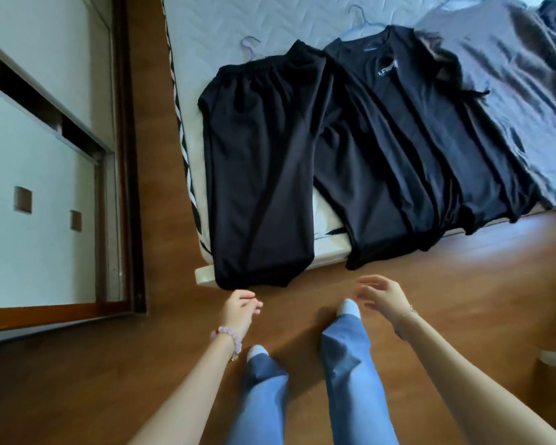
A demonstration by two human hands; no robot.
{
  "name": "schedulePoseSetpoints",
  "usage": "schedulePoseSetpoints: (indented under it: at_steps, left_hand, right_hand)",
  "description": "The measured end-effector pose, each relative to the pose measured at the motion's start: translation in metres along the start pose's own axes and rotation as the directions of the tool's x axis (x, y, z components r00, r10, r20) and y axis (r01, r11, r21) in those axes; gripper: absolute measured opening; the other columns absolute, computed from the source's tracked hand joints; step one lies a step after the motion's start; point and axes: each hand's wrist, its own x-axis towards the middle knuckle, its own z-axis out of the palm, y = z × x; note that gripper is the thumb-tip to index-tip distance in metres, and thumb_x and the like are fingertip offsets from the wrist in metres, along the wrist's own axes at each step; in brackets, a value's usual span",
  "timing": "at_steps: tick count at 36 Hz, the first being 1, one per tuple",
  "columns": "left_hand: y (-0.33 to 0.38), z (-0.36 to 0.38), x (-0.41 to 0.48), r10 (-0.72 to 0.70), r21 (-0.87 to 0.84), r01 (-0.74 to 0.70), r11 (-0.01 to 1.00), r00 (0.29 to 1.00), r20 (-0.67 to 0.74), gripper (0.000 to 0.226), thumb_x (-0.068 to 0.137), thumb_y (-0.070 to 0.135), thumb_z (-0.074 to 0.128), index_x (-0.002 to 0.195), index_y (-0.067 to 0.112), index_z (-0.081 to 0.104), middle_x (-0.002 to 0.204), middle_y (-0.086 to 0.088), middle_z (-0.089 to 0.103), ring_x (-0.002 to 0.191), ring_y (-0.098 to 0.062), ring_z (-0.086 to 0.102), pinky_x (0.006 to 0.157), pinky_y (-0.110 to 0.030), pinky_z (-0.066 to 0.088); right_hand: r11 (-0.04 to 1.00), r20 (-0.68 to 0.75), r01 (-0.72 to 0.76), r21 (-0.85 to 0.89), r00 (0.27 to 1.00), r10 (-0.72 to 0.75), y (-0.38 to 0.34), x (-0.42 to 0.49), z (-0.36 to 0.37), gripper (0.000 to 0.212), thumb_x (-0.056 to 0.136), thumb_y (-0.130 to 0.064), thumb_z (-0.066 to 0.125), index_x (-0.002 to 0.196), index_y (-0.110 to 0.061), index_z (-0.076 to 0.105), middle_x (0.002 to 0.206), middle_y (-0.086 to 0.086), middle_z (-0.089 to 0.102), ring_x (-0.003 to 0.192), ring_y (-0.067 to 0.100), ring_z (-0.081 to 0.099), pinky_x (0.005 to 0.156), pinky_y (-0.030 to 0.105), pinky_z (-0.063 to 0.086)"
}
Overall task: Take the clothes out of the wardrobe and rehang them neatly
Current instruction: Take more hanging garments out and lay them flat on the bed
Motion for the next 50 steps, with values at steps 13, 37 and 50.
schedulePoseSetpoints:
  at_steps: [13,37,50]
  left_hand:
    - [0.117,0.183,0.053,-0.030,-0.010,0.031,0.999,0.995,0.094,0.030,0.089,0.018,0.057,0.119,0.016,0.055,0.116,-0.002,0.058,0.112,-0.021,0.056,0.105,-0.040,0.042]
    - [0.141,0.257,0.090,-0.237,-0.108,0.218,0.970,0.944,-0.228,0.064,0.095,0.030,0.054,0.146,0.001,0.028,0.150,-0.013,0.037,0.138,-0.028,0.035,0.110,-0.033,0.030]
    - [0.126,0.197,0.082,-0.178,-0.124,0.150,0.981,0.948,-0.264,0.040,0.094,0.032,0.054,0.120,0.002,0.055,0.115,-0.004,0.058,0.113,-0.021,0.052,0.097,-0.033,0.039]
  right_hand:
    - [0.989,-0.098,0.118,-0.090,0.987,-0.127,-0.067,0.158,-0.154,0.033,0.088,-0.008,0.056,0.121,-0.008,0.059,0.108,0.009,0.065,0.096,0.017,0.058,0.082,0.027,0.045]
    - [0.902,0.144,0.223,-0.369,0.973,-0.182,-0.045,0.208,-0.158,0.054,0.089,-0.004,0.047,0.140,-0.018,0.042,0.133,-0.002,0.050,0.120,0.016,0.049,0.096,0.031,0.045]
    - [0.810,0.021,0.265,-0.523,0.954,-0.299,-0.043,0.192,-0.153,0.044,0.085,-0.027,0.061,0.126,-0.017,0.050,0.121,0.001,0.052,0.113,0.020,0.049,0.089,0.032,0.042]
